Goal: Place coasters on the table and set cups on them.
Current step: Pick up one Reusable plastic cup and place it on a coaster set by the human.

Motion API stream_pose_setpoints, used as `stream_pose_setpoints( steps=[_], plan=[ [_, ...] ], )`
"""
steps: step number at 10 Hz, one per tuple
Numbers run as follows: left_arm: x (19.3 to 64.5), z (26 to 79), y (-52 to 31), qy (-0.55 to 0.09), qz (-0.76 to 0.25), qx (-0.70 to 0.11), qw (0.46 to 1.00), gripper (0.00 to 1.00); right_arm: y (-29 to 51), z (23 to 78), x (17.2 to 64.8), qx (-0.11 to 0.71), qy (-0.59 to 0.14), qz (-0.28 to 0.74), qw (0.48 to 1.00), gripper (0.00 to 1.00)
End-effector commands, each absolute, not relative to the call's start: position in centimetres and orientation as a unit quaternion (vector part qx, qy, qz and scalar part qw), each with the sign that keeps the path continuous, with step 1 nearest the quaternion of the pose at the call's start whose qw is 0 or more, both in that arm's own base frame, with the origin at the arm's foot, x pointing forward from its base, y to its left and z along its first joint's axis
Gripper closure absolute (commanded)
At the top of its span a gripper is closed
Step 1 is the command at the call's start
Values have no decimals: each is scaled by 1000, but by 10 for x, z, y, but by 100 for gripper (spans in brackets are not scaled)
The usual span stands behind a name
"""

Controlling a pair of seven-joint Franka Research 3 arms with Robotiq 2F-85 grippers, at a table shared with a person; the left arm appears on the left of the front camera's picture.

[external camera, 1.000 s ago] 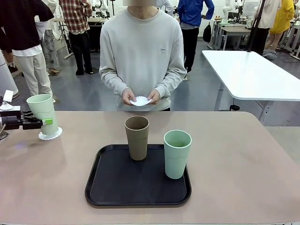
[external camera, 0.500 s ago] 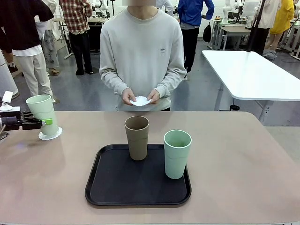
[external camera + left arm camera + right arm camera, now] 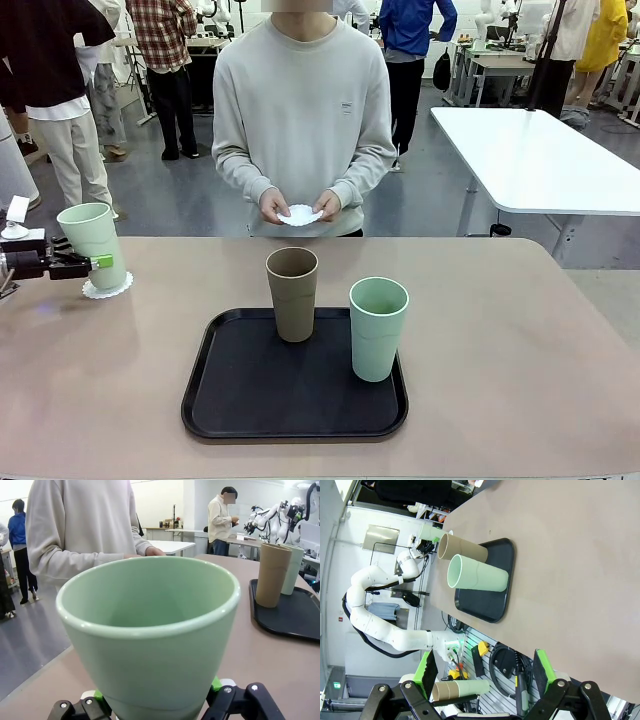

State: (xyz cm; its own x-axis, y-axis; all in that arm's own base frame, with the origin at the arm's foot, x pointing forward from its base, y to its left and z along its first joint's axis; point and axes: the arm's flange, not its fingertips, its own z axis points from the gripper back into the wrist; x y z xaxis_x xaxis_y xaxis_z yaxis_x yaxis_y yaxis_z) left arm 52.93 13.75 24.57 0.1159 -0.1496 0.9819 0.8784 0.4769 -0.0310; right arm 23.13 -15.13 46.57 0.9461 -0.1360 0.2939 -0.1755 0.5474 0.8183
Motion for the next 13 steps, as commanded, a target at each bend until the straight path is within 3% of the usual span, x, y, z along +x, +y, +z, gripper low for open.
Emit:
stream_pose_setpoints(
  steps=[1,9,10,11,13],
  plan=[
    [532,243,143,-552,-404,-335,648,16,-152,465,231,478,-164,12,863,0],
    [531,235,146,-532,-410,-335,660,16,-152,465,231,478,-164,12,863,0],
    [531,233,147,-528,-410,-335,664,4,-152,465,231,478,-164,12,863,0],
    [531,233,147,-524,-411,-335,666,0,-152,465,231,478,-164,12,863,0],
    [531,233,148,-521,-416,-337,665,0,-152,465,231,478,-164,12,863,0]
  ],
)
